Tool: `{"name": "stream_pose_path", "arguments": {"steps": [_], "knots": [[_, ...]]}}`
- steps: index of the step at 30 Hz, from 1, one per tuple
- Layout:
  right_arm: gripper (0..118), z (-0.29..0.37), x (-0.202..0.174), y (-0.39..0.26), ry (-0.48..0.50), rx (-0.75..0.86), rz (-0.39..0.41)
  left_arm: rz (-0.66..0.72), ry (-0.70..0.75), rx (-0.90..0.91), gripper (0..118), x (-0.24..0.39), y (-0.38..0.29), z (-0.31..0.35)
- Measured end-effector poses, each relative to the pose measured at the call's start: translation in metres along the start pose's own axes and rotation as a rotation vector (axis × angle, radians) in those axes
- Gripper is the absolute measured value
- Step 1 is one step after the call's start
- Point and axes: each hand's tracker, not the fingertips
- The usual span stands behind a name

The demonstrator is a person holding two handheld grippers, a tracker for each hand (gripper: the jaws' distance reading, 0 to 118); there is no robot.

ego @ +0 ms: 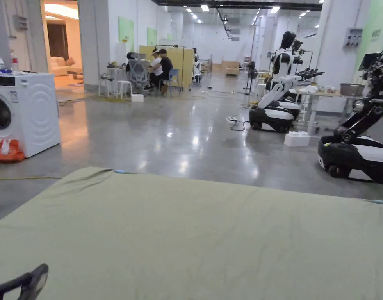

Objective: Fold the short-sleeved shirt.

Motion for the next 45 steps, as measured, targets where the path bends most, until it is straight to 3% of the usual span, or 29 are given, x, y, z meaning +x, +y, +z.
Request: {"name": "stream_pose_path", "arguments": {"steps": [1, 3, 5, 11, 15, 16, 30, 45], "knots": [[2, 0.007, 0.004, 0.005, -0.010, 0.010, 0.017, 0.017, -0.007, 0.013, 56, 0.029, -0.010, 0.010], [2, 0.021, 0.013, 0.014, -0.068, 0.051, 0.062, 0.067, -0.073, 0.001, 8, 0.068, -0.030, 0.022], [2, 0.032, 0.019, 0.019, -0.120, 0.083, 0.091, 0.140, -0.069, 0.022, 0, 0.105, -0.044, 0.033], [2, 0.061, 0.034, 0.018, -0.236, 0.157, 0.138, 0.197, -0.176, 0.009, 0, 0.160, -0.064, 0.048], [2, 0.069, 0.041, 0.012, -0.273, 0.157, 0.118, 0.138, -0.117, -0.006, 0, 0.171, -0.066, 0.051], [2, 0.071, 0.043, 0.010, -0.273, 0.159, 0.112, 0.098, -0.066, 0.006, 0, 0.173, -0.066, 0.053], [2, 0.069, 0.047, 0.010, -0.274, 0.150, 0.070, 0.118, -0.070, -0.026, 0, 0.162, -0.057, 0.047], [2, 0.055, 0.054, 0.021, -0.297, 0.191, 0.094, 0.090, -0.051, 0.059, 0, 0.159, -0.034, 0.032]]}}
